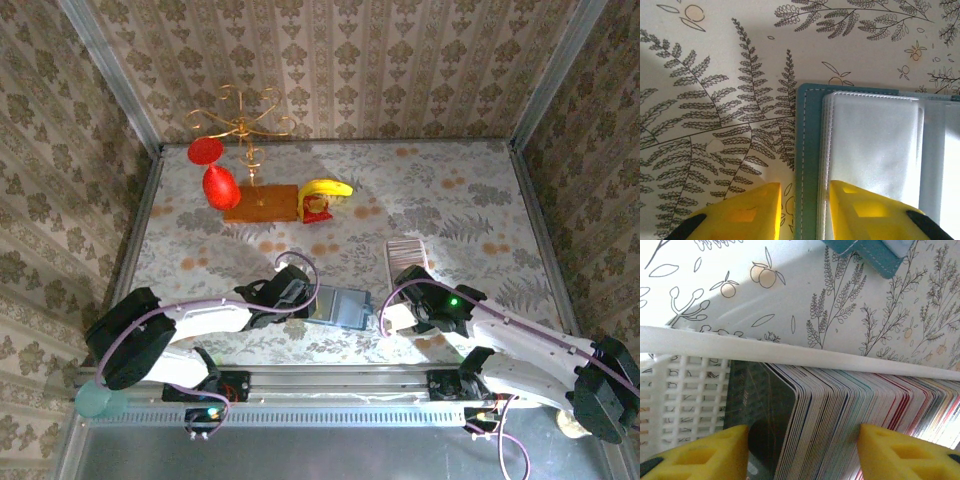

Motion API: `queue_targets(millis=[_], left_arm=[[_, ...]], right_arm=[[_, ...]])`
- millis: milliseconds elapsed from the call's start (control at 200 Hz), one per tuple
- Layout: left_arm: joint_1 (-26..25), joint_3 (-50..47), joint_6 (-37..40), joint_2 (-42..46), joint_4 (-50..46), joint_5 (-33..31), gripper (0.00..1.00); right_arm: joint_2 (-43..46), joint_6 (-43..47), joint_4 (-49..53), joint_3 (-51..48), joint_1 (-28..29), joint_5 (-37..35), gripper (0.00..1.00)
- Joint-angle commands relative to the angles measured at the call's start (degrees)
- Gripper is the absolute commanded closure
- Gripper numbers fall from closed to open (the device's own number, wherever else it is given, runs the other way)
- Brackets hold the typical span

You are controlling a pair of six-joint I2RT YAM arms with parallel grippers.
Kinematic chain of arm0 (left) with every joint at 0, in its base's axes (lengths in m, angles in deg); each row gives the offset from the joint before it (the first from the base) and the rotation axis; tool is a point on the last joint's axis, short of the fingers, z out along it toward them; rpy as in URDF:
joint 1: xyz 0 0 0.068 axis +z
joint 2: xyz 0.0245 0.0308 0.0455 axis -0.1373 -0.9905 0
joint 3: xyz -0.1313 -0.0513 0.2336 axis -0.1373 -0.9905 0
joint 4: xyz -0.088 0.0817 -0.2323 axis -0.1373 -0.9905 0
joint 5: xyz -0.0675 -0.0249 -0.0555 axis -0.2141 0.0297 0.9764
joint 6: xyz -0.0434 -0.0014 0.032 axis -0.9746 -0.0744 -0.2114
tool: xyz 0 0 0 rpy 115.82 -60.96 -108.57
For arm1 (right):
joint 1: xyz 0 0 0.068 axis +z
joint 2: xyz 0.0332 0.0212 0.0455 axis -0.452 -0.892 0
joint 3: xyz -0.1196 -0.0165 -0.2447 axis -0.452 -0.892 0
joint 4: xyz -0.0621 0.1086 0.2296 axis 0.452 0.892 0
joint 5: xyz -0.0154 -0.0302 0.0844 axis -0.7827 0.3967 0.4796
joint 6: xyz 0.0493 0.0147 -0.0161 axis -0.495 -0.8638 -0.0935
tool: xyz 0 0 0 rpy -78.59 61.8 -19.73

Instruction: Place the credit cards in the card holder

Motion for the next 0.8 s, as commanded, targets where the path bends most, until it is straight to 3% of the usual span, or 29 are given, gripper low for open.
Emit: queue_targets(millis=[0, 390, 795], left_arm=[[-1.5, -2.4, -2.2, -0.5, -3.4, 2.2, 0.69], [-2.2, -3.3, -4.3, 3.0, -4.1, 2.3, 0.69], [-2.7, -3.8, -5.2, 3.8, -4.0, 2.1, 0.69]], right_arm=[[0.9, 1.0, -1.2, 0.1, -0.5, -2.9, 0.49], [3.7, 0.5, -0.4, 0.0, -0.5, -1.5, 0.68], [5.8, -0.6, -1.1, 0.0, -0.6, -1.5, 0.74]])
